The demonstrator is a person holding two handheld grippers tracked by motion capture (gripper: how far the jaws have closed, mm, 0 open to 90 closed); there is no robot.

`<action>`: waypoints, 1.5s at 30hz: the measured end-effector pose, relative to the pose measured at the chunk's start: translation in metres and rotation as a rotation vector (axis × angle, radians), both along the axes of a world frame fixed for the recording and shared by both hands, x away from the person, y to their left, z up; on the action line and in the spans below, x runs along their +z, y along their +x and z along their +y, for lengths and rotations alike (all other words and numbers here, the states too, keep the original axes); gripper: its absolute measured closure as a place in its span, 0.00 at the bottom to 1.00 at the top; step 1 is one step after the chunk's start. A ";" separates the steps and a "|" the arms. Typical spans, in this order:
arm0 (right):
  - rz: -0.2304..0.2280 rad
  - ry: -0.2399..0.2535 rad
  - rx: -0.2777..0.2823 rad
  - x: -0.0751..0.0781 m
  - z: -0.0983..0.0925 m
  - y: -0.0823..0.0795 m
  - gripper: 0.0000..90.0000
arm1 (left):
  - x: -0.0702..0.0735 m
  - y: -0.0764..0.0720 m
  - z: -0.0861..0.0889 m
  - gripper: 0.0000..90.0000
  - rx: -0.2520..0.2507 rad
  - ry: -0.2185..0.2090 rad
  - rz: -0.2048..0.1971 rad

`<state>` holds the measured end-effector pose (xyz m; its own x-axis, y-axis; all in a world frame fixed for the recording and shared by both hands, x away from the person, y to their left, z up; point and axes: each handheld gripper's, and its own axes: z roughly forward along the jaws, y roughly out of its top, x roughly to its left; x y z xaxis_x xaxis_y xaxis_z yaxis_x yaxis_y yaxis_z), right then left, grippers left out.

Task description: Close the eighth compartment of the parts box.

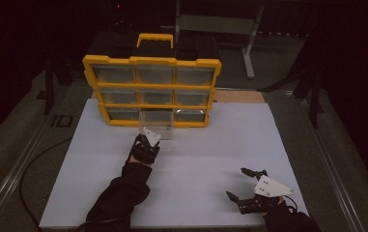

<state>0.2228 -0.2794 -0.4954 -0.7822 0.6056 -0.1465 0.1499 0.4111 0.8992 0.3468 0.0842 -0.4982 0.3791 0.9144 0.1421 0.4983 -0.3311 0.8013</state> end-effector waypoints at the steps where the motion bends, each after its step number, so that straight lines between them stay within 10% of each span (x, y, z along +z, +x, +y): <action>1: 0.000 0.000 -0.001 0.000 0.000 0.000 0.10 | -0.001 0.001 0.001 0.99 0.004 -0.004 0.001; 45: 0.000 -0.005 -0.011 -0.001 0.000 0.001 0.10 | 0.003 0.021 0.001 0.99 -0.014 0.003 0.000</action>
<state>0.2234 -0.2796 -0.4959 -0.7753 0.6136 -0.1498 0.1541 0.4137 0.8973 0.3681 0.0853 -0.4952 0.3919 0.9085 0.1450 0.4933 -0.3405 0.8005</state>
